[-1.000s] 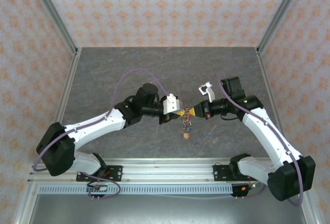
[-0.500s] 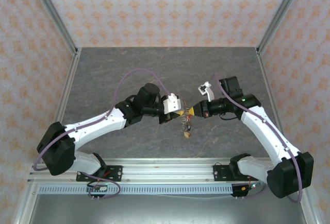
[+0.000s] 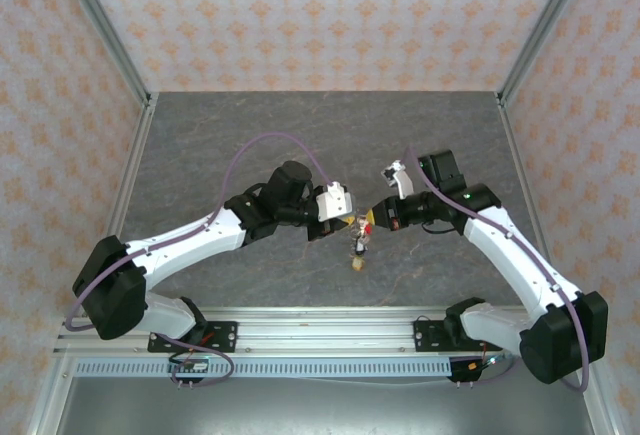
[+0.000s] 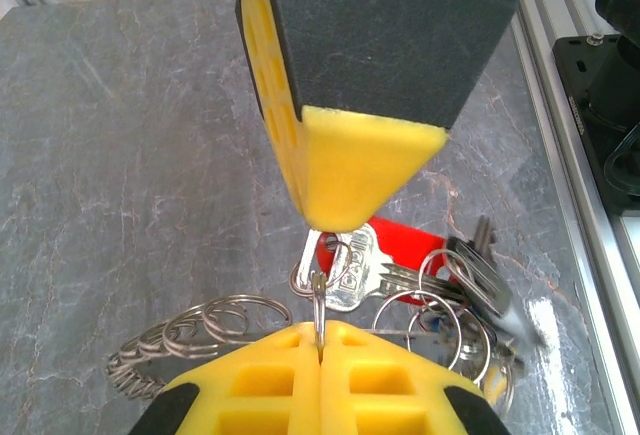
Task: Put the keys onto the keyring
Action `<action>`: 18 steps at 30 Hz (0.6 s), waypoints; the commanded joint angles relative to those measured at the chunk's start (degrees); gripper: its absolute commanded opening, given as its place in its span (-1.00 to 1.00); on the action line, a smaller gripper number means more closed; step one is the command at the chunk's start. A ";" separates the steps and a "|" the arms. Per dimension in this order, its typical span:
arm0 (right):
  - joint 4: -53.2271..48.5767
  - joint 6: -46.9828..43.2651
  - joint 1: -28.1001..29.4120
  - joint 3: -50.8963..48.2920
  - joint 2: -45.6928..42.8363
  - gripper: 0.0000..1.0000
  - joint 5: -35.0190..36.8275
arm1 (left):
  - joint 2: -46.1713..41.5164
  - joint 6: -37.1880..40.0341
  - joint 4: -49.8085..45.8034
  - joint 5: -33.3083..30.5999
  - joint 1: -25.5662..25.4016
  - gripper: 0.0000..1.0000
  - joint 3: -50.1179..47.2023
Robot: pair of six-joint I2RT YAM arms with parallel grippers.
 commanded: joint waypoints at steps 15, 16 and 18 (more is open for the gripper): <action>3.11 2.86 -0.03 -2.65 -6.41 -0.55 5.85 | -0.67 2.89 -4.58 -2.16 -0.31 -1.00 3.17; 4.62 3.19 -0.08 -3.62 -7.53 -0.51 7.73 | -0.65 3.05 -4.95 -2.32 -0.29 -1.00 3.26; 7.56 3.74 -0.04 -5.44 -9.31 -0.46 7.66 | -0.88 3.25 -5.54 -2.52 -0.33 -1.00 3.37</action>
